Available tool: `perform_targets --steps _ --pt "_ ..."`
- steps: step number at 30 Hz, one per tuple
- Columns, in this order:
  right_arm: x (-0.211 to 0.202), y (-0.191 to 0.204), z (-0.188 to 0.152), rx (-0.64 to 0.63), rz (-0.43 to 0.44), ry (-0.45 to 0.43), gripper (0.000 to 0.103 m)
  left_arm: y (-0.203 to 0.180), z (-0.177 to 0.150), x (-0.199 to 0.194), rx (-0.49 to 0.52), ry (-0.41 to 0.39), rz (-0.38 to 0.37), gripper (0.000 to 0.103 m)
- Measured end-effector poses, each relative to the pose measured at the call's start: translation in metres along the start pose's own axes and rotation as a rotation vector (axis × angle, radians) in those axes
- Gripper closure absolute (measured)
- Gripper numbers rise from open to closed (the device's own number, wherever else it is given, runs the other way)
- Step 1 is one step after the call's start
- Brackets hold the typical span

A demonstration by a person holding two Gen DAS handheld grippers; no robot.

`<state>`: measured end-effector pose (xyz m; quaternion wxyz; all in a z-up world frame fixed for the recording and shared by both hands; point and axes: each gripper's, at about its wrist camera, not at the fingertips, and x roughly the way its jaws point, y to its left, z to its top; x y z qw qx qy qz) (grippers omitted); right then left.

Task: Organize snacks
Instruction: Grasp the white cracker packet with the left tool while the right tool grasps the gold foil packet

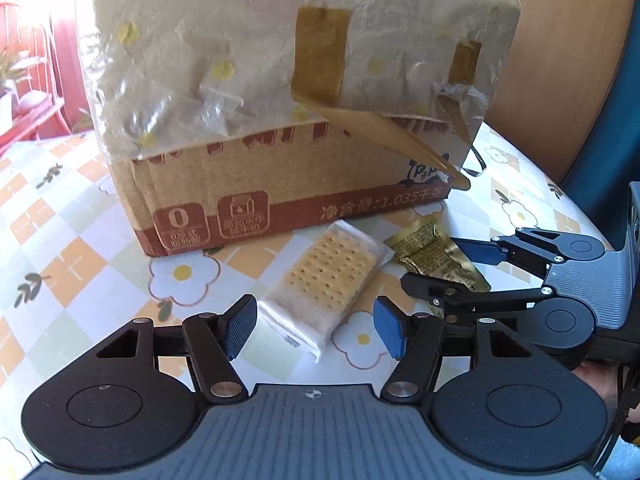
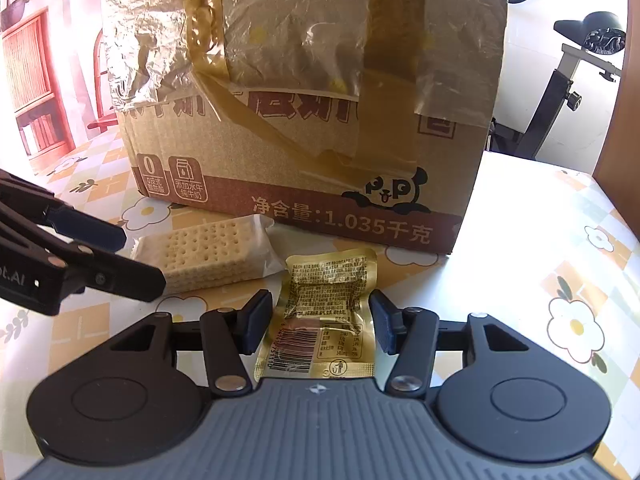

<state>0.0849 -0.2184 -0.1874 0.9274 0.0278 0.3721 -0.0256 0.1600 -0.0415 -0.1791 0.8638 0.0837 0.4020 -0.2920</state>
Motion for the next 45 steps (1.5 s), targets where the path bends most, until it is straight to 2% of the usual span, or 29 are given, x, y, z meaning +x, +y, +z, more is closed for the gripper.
perform_targets --steps 3,8,13,16,19,23,26,33,41,45 --pt "0.001 0.001 0.000 -0.002 0.001 0.000 0.048 0.004 0.013 0.005 0.018 -0.010 0.012 0.036" --pt "0.000 0.000 0.000 -0.001 0.004 0.000 0.048 -0.001 0.026 0.027 0.057 0.004 -0.033 0.036" --pt "0.000 0.001 0.000 -0.001 0.003 0.000 0.048 -0.007 0.026 0.047 0.107 0.032 -0.054 0.035" --pt "-0.001 0.001 0.000 -0.001 0.004 0.000 0.048 -0.014 0.024 0.055 0.135 0.045 -0.035 0.036" --pt "-0.001 0.002 0.000 -0.009 0.002 0.000 0.048 -0.010 0.021 0.059 0.101 0.049 -0.032 0.035" --pt "-0.002 0.002 -0.001 -0.009 0.004 -0.001 0.048 -0.012 0.013 0.056 0.105 0.044 0.020 0.039" --pt "-0.002 0.002 -0.001 -0.009 0.004 -0.001 0.048 -0.006 0.004 0.049 0.013 0.026 0.043 0.042" --pt "-0.002 0.002 -0.001 -0.022 0.012 0.001 0.047 -0.009 -0.015 0.030 -0.087 0.013 0.188 0.051" --pt "-0.001 0.001 -0.001 -0.025 0.017 0.001 0.047 0.004 -0.022 0.011 -0.114 0.011 0.218 0.050" --pt "-0.001 0.002 -0.001 -0.027 0.015 0.002 0.047 0.003 -0.013 0.023 -0.109 0.009 0.220 0.043"
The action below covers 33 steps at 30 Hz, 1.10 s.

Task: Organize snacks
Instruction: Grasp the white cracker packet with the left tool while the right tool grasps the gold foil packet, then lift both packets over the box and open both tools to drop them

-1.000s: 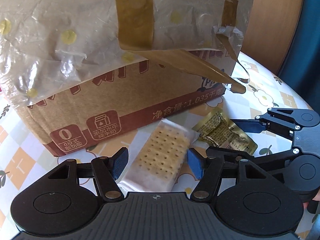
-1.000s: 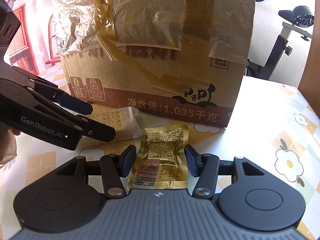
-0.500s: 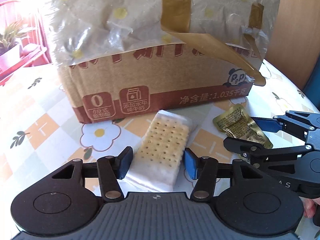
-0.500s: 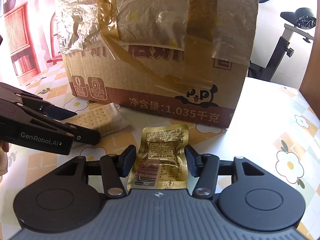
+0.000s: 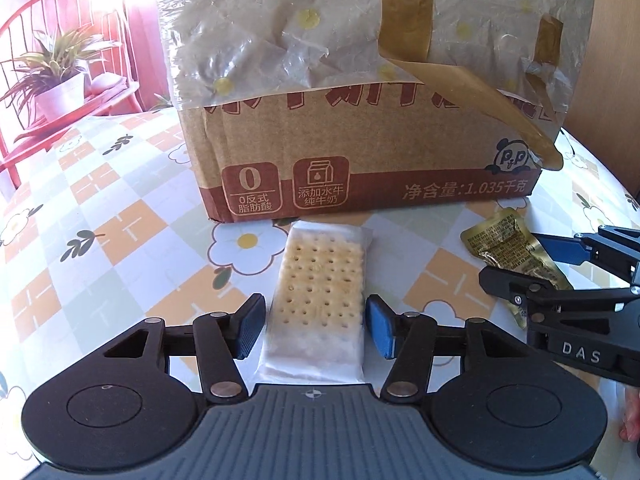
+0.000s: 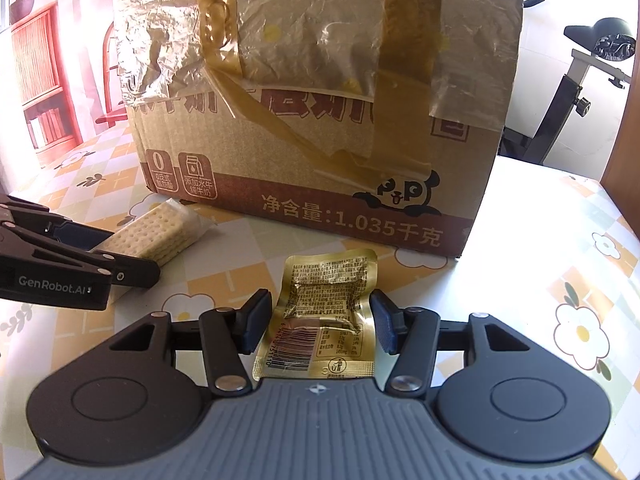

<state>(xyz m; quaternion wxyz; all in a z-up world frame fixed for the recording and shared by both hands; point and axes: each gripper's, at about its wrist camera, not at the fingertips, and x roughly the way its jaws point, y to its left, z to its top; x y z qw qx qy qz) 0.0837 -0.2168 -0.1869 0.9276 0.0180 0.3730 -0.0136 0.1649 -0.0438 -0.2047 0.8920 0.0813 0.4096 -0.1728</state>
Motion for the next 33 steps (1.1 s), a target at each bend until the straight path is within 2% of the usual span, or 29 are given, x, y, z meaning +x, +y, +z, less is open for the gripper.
perform_targets --steps 3,5,6,9,14,16,22,28,33 --pt "0.001 0.001 0.000 -0.006 0.001 0.001 0.045 -0.002 0.008 0.008 -0.001 -0.002 0.004 0.042" --pt "0.002 0.000 0.001 -0.006 0.004 0.002 0.045 -0.003 0.009 0.009 0.001 -0.008 0.004 0.046" --pt "0.003 0.000 0.001 -0.007 0.004 0.001 0.045 -0.004 0.008 0.008 0.000 -0.016 0.002 0.053" --pt "0.003 0.000 0.001 -0.008 0.005 -0.001 0.046 -0.005 0.002 0.002 -0.014 -0.025 -0.006 0.054" --pt "-0.006 0.005 -0.003 -0.046 0.015 -0.051 0.059 -0.003 -0.004 -0.013 -0.050 -0.053 -0.017 0.054" --pt "-0.008 0.005 -0.004 -0.048 0.020 -0.061 0.081 -0.004 -0.003 -0.021 -0.048 -0.072 -0.024 0.054" --pt "-0.015 0.003 -0.004 -0.027 0.046 -0.071 0.084 -0.007 -0.003 -0.032 -0.048 -0.091 -0.038 0.054" --pt "-0.030 0.002 -0.001 -0.002 0.078 -0.098 0.096 -0.003 -0.005 -0.041 -0.069 -0.103 -0.050 0.054" --pt "-0.041 0.004 0.003 0.016 0.092 -0.120 0.096 -0.003 -0.004 -0.047 -0.077 -0.116 -0.057 0.054"
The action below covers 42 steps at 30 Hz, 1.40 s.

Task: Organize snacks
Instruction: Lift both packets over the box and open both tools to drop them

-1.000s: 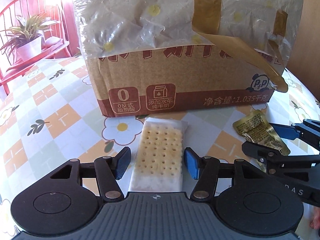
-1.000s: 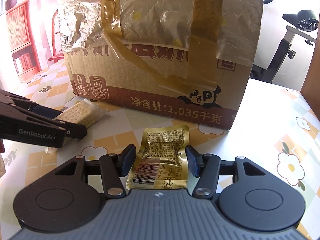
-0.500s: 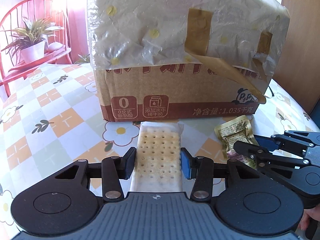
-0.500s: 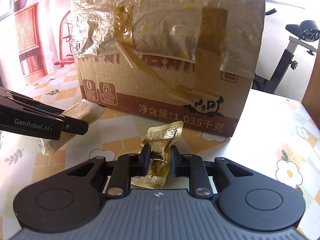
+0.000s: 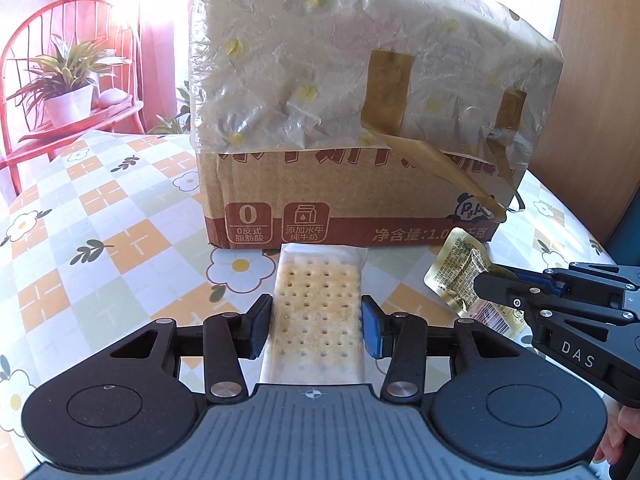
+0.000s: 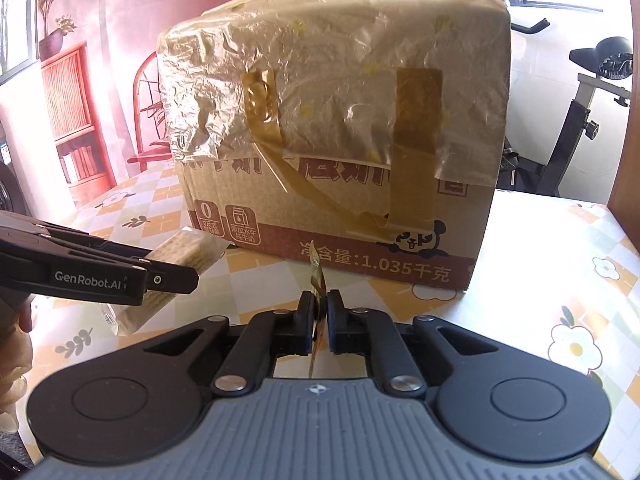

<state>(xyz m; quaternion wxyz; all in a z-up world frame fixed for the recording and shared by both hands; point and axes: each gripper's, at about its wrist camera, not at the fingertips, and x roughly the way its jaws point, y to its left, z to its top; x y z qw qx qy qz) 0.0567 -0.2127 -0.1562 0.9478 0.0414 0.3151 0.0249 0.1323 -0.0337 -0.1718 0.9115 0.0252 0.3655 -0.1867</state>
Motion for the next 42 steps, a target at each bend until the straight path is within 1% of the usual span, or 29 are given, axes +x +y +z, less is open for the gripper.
perform_targets --steps 10,14,18,25,29,30,33,35,36,38,42 --pt "-0.013 0.012 0.011 -0.023 0.008 -0.041 0.096 0.003 0.004 -0.018 -0.014 -0.048 -0.002 0.054" --pt "-0.024 0.014 0.021 -0.029 0.012 -0.079 0.096 0.008 0.016 -0.033 -0.032 -0.104 -0.006 0.054" --pt "-0.041 0.014 0.042 -0.035 0.027 -0.150 0.096 0.013 0.037 -0.055 -0.045 -0.183 -0.014 0.054" --pt "-0.073 0.017 0.091 -0.070 0.059 -0.289 0.096 0.009 0.088 -0.100 -0.017 -0.363 -0.040 0.054" --pt "-0.084 0.015 0.124 -0.089 0.070 -0.353 0.096 0.002 0.120 -0.111 0.022 -0.429 -0.049 0.054" --pt "-0.084 0.013 0.134 -0.090 0.067 -0.365 0.096 -0.002 0.134 -0.110 0.022 -0.440 -0.054 0.054" --pt "-0.072 0.001 0.167 -0.085 0.045 -0.384 0.096 -0.008 0.168 -0.096 0.034 -0.451 -0.059 0.054" --pt "-0.055 -0.010 0.187 -0.056 0.042 -0.363 0.096 -0.015 0.186 -0.082 0.062 -0.438 -0.041 0.054" --pt "-0.045 -0.014 0.196 -0.038 0.040 -0.344 0.096 -0.017 0.196 -0.071 0.080 -0.416 -0.027 0.054" --pt "-0.024 -0.022 0.209 0.000 0.035 -0.299 0.096 -0.019 0.209 -0.053 0.086 -0.377 -0.012 0.054" --pt "0.013 -0.035 0.216 0.104 0.036 -0.201 0.096 -0.008 0.224 -0.016 0.075 -0.271 0.002 0.054"
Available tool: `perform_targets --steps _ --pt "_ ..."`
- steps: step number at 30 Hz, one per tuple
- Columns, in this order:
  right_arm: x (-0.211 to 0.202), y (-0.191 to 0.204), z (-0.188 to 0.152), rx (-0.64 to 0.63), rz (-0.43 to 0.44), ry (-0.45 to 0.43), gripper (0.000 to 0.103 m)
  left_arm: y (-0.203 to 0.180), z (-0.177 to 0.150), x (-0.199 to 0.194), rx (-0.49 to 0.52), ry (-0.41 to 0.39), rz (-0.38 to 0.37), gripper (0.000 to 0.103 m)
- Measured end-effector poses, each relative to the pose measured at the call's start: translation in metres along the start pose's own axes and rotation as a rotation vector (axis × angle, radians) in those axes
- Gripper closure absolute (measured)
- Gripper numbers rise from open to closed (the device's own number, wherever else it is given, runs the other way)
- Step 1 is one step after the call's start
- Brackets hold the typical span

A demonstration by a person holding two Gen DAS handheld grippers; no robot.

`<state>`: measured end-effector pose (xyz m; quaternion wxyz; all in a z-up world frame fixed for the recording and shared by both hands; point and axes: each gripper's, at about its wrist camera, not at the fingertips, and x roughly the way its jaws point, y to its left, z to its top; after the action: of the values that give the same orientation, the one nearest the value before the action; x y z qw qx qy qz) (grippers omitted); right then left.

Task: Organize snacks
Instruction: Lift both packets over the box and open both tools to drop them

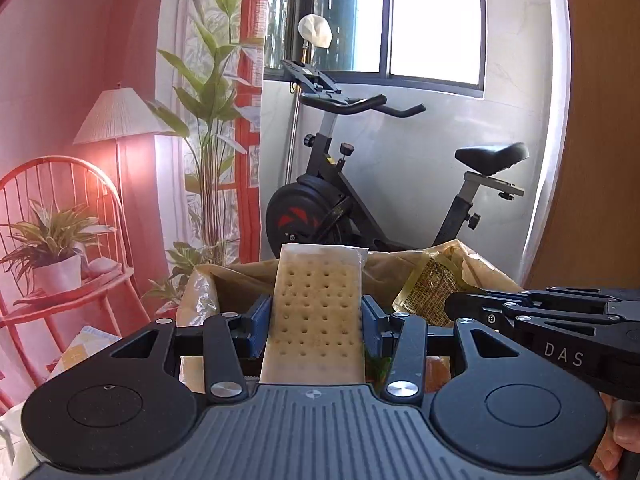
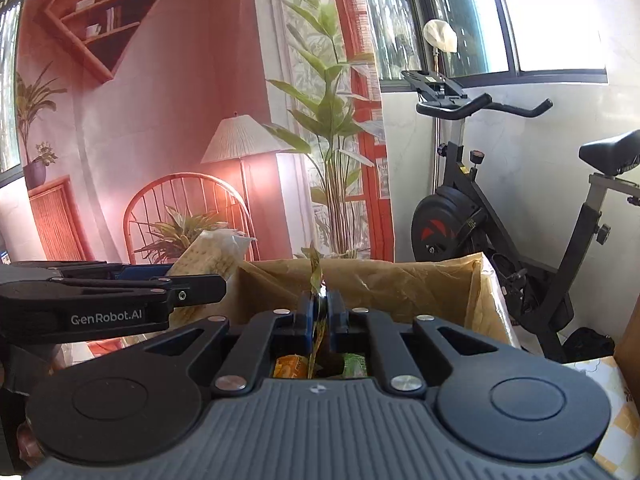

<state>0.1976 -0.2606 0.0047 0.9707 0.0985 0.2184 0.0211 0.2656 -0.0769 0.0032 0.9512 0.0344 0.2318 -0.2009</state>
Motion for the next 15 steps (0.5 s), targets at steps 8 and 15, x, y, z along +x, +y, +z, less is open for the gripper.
perform_targets --steps 8,15 --pt "0.030 -0.017 -0.015 0.060 -0.065 0.125 0.095 0.011 -0.017 0.024 0.034 0.097 0.025 0.054" --pt "0.027 -0.018 -0.017 0.006 -0.141 0.141 0.080 0.013 -0.017 0.018 0.066 0.090 0.028 0.035"
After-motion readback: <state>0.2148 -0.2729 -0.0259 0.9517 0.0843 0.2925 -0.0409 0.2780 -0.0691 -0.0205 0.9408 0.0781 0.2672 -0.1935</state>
